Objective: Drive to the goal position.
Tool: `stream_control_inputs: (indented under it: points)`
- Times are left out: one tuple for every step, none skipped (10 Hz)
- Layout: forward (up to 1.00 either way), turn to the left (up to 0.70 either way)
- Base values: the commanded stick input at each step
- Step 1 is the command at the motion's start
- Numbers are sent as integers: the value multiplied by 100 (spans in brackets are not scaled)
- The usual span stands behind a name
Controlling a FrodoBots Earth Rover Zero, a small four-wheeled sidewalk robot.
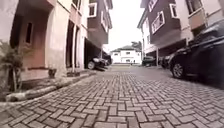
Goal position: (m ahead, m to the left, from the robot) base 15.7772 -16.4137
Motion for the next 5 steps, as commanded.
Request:
stream_control_inputs:
  points:
    - [69, 3]
    - [69, 3]
    - [69, 3]
    - [69, 3]
    - [69, 3]
